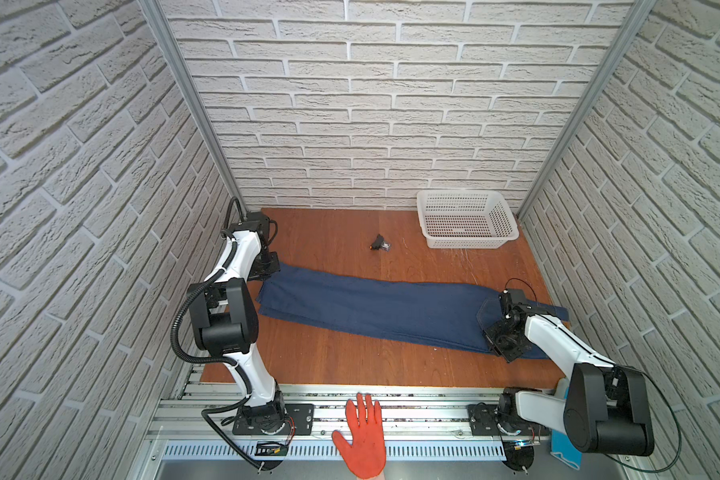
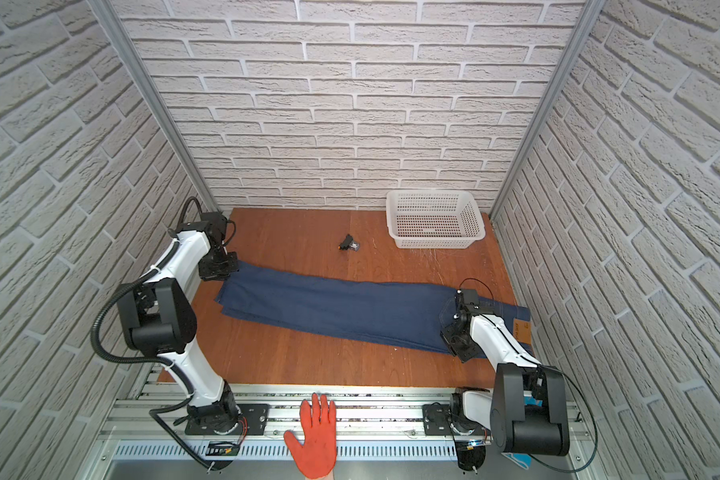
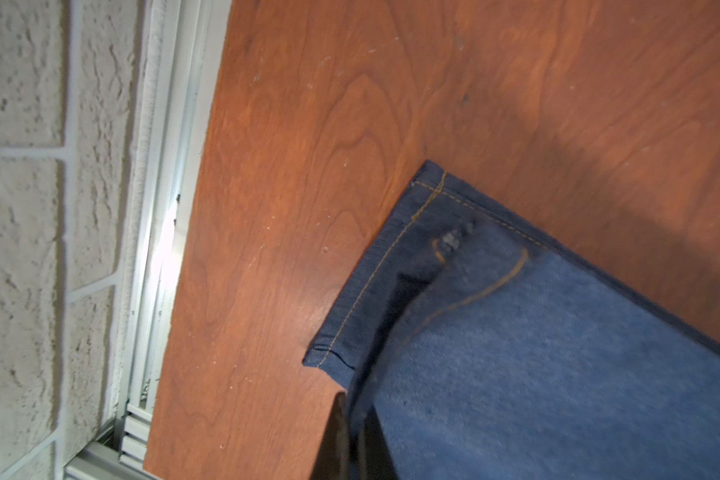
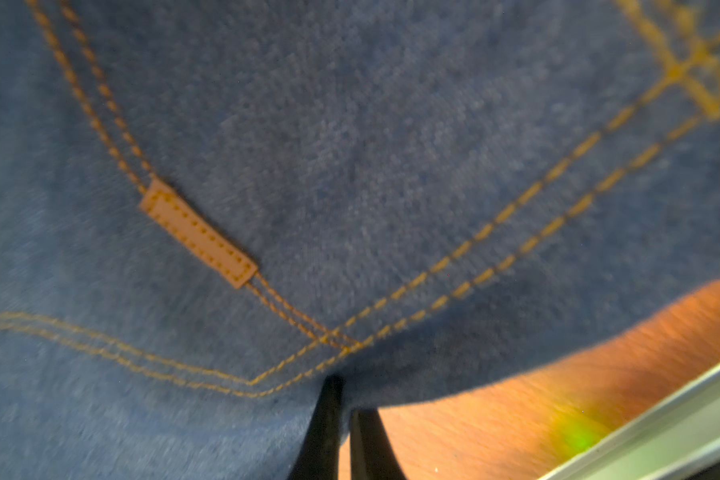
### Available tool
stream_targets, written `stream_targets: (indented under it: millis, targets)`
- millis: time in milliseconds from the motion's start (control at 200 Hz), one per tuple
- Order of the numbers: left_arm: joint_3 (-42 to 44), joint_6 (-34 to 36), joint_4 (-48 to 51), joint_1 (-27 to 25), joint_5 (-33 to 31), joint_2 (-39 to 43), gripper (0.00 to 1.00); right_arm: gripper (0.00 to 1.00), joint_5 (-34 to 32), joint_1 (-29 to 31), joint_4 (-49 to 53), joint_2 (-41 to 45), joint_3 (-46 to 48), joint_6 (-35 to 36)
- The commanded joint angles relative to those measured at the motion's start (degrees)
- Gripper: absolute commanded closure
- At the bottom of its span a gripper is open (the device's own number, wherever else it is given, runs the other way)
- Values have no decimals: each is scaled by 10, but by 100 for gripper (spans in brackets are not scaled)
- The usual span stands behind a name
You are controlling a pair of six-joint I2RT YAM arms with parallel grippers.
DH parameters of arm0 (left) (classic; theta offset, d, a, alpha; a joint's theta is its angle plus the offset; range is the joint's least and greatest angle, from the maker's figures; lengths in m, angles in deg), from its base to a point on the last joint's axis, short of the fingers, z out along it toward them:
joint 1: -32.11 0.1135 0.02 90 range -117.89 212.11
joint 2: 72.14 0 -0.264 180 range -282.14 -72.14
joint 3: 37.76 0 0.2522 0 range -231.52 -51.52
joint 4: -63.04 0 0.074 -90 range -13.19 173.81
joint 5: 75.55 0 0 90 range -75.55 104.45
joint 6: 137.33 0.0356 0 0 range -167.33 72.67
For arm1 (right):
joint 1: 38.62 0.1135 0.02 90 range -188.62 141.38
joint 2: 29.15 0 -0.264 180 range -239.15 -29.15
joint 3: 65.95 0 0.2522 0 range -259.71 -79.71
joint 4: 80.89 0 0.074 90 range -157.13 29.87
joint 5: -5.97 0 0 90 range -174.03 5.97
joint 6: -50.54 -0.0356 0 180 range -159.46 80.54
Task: Fold and stack the trousers
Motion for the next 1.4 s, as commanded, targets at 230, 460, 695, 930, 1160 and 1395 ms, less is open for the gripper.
stream_targets:
  millis: [230,460,695,930,1160,1395]
  targets:
    - [-44,2,17,7,-38,-50,100,86,-32,4,0,6,4,11]
    - [-56,3,21,6,-25,-44,67,63,-43,6,53,55,-43,27]
    - [-66,7,46,4,-20,23,31,54,-37,13,98,87,-100,51]
    - [5,1,-5,9,66,78,19,52,-19,21,107,102,-163,102]
    - [75,-20,-97,17,160,44,14,51,-47,18,54,30,-186,194]
    - [123,-50,-142,31,197,-4,16,51,-42,-28,-17,-75,-163,214]
